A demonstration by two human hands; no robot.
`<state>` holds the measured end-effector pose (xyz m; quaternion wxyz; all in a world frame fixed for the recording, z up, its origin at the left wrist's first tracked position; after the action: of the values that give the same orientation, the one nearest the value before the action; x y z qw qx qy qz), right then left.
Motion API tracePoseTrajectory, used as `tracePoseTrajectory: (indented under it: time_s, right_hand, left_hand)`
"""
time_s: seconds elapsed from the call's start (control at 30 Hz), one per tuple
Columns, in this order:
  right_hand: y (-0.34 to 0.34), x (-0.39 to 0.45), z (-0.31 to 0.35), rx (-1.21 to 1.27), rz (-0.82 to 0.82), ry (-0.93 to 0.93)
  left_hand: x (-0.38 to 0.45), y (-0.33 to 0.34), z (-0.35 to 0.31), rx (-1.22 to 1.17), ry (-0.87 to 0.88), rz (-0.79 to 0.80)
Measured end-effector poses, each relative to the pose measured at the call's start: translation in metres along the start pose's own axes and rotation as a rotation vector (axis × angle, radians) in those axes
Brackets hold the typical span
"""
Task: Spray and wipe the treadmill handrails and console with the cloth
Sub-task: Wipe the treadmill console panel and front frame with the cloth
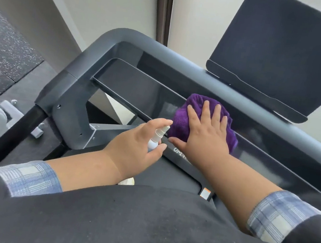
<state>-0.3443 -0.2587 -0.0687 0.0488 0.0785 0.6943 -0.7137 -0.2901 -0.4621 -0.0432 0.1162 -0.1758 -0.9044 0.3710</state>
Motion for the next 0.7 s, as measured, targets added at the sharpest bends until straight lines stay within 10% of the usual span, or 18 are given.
tracePoseTrajectory:
  time_s: [0.7]
  right_hand:
    - [-0.004,0.025,0.085,-0.037,-0.007,0.095]
  left_hand:
    - [0.001,-0.079,0.093,-0.097,0.091,0.013]
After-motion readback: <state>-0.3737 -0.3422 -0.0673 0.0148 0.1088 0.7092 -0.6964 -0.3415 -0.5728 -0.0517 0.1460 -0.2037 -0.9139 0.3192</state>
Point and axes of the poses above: each hand's wrist, its own x-axis towards the middle knuckle, its own y-axis out of the palm, z = x × y, the point moved 2 cm from there along x, towards the middle knuckle, and after that the axes turned 11 degrees about y, right-handed, at the moved point
